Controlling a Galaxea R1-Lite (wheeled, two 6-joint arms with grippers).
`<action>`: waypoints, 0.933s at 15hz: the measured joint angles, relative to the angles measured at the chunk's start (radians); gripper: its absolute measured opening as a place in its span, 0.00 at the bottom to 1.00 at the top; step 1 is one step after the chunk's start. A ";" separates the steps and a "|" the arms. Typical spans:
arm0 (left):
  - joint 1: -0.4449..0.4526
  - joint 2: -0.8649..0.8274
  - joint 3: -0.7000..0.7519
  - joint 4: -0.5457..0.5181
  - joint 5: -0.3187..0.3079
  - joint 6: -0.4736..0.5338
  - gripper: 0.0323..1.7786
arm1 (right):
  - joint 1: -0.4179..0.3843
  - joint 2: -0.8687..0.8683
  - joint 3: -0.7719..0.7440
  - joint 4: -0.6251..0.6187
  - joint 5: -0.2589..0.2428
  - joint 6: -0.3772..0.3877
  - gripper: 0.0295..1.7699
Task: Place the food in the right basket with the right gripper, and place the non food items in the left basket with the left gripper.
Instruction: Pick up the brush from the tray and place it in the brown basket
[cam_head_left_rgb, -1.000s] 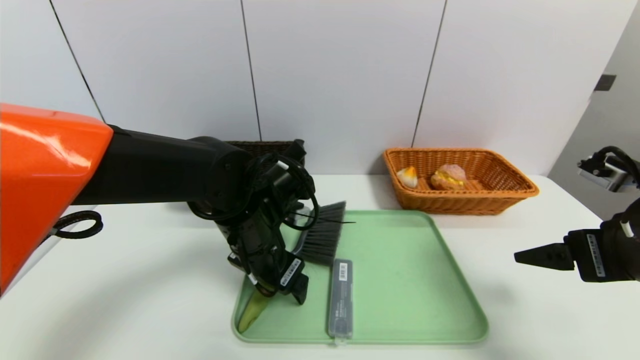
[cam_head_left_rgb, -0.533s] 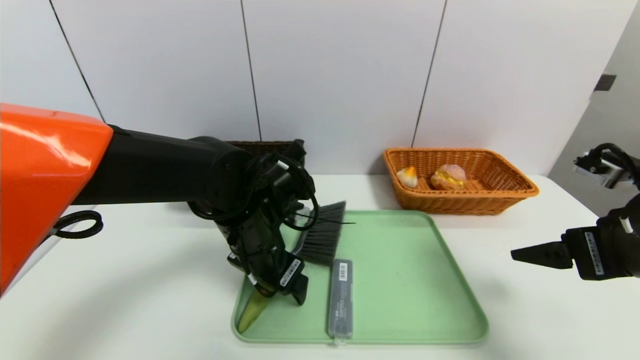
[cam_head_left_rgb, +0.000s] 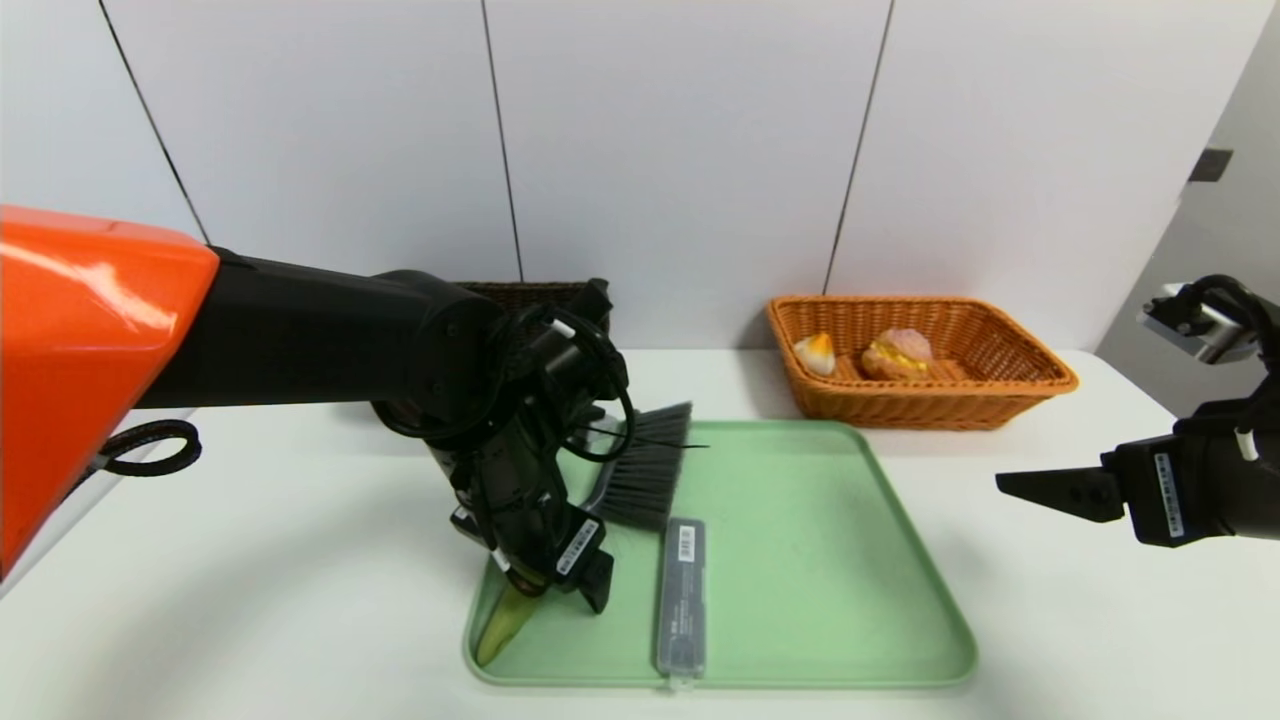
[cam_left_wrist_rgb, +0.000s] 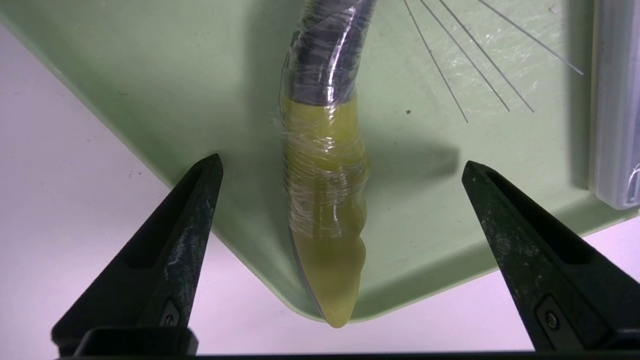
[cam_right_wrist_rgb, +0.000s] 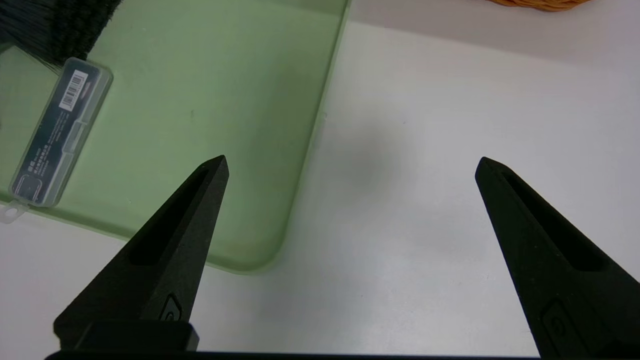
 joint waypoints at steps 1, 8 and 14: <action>-0.001 0.000 -0.001 0.000 0.000 0.002 0.95 | 0.000 -0.003 0.005 0.000 0.000 -0.001 0.97; -0.004 0.006 -0.010 0.001 0.001 -0.002 0.52 | -0.004 -0.015 0.017 -0.002 0.000 0.000 0.97; -0.004 0.010 -0.013 0.019 0.001 -0.007 0.22 | -0.010 -0.019 0.025 -0.002 -0.001 0.002 0.97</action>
